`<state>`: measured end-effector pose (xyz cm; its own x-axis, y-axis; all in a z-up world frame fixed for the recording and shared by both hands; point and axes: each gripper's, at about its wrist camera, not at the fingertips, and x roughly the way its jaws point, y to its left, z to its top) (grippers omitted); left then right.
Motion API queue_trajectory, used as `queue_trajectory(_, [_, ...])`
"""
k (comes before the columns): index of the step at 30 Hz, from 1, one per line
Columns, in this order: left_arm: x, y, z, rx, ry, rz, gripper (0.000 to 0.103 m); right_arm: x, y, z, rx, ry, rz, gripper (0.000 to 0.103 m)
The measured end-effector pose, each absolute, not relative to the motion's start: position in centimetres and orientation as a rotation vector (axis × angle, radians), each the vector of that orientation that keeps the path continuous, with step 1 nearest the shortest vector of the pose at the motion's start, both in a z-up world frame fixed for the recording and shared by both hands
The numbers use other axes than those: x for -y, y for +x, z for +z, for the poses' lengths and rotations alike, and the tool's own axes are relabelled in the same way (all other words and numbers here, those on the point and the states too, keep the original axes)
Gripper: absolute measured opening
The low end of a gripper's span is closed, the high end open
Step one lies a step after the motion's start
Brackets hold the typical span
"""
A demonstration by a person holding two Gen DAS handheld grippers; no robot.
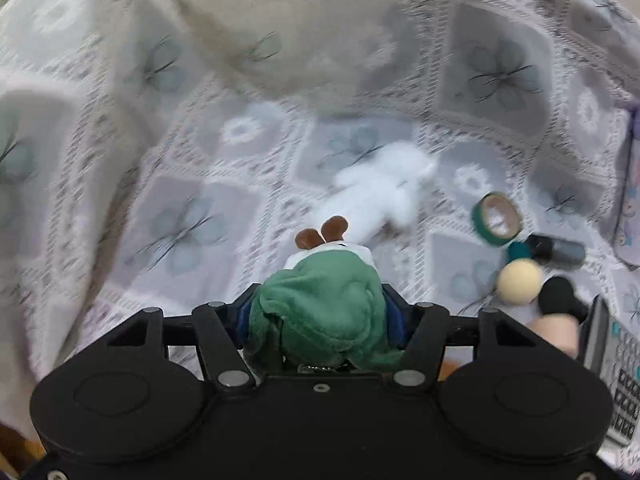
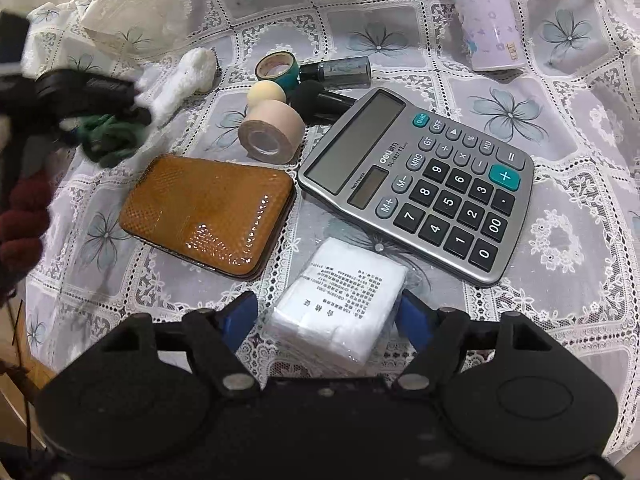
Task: Organize soft objects
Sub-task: 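Carry the green plush into the basket and open the left tool while the right tool carries the packet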
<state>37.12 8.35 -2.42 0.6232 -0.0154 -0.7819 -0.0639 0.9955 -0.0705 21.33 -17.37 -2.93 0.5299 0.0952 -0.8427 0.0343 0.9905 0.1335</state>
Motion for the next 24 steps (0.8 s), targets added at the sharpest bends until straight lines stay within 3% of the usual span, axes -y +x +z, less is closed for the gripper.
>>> queue_trajectory(5, [-9.9,34.2,-2.8,-0.961,-0.12,0.063,0.058,17.6,20.9,-2.7,-1.012,0.123,0.017,0.062])
queue_trajectory(24, [-4.9,18.7,2.0,-0.914,-0.116,-0.12,0.058,20.7,13.2,1.1,-0.954,0.225,-0.039,0.062])
